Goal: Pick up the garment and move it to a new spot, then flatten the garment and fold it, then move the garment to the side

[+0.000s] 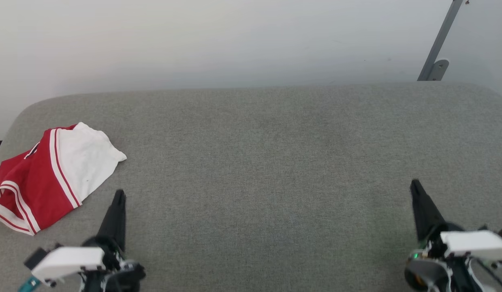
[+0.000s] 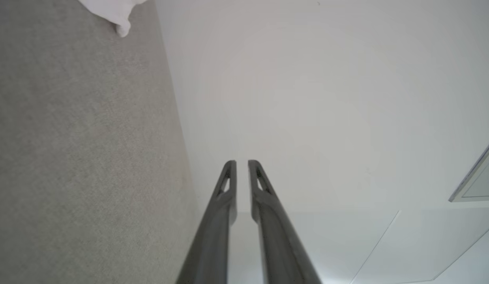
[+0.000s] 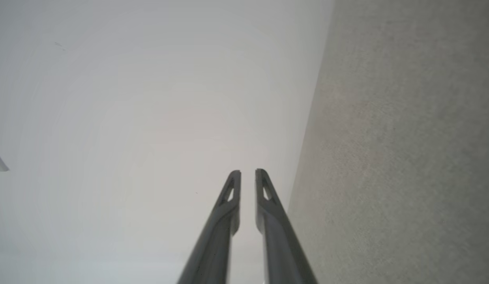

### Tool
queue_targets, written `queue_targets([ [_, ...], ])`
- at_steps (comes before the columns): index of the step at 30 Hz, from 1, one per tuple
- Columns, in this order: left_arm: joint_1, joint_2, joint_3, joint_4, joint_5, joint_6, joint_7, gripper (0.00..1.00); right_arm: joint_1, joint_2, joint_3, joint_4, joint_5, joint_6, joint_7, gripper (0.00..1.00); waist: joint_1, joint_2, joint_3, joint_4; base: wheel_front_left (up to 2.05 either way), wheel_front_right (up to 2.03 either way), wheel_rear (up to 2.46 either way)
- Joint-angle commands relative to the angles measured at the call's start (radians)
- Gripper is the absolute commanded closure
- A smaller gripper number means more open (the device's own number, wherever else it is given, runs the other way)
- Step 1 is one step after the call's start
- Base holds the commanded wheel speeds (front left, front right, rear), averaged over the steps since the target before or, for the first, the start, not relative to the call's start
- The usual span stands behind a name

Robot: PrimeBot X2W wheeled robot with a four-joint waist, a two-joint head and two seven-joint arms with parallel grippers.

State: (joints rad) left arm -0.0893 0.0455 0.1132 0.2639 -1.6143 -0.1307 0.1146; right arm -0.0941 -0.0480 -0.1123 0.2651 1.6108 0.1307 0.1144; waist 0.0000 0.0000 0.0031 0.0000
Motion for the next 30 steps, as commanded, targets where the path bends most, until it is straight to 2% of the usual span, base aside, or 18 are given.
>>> queue_targets([
  [1,-0.005,0.002,0.0,-0.006,0.0,0.0,0.0,0.0,-0.006,-0.001,0.0,-0.005,0.0,0.0,0.0,0.0,0.0,0.0,0.0,0.0,0.0,0.0,0.0],
  [6,0.01,-0.002,0.0,0.015,0.008,0.0,-0.01,0.0,0.006,0.0,-0.001,0.022,-0.002,0.0,-0.004,0.0,0.0,0.0,0.0,0.0,0.0,0.0,0.0],
  [15,-0.013,0.025,-0.016,0.009,0.061,0.0,-0.056,0.0,-0.038,-0.028,0.011,0.036,-0.055,0.0,-0.045,0.0,0.0,0.0,0.001,0.0,0.0,0.0,0.0],
  [26,-0.025,0.053,-0.028,-0.005,0.273,0.0,-0.105,0.0,-0.077,-0.08,0.067,0.061,-0.222,0.0,-0.104,0.0,0.0,0.0,0.003,0.0,0.0,0.0,0.0],
  [30,-0.025,0.056,-0.027,-0.006,0.395,0.001,-0.121,0.0,-0.09,-0.093,0.072,0.064,-0.315,0.0,-0.121,0.0,0.0,0.0,0.004,0.0,0.0,0.0,0.0],
])
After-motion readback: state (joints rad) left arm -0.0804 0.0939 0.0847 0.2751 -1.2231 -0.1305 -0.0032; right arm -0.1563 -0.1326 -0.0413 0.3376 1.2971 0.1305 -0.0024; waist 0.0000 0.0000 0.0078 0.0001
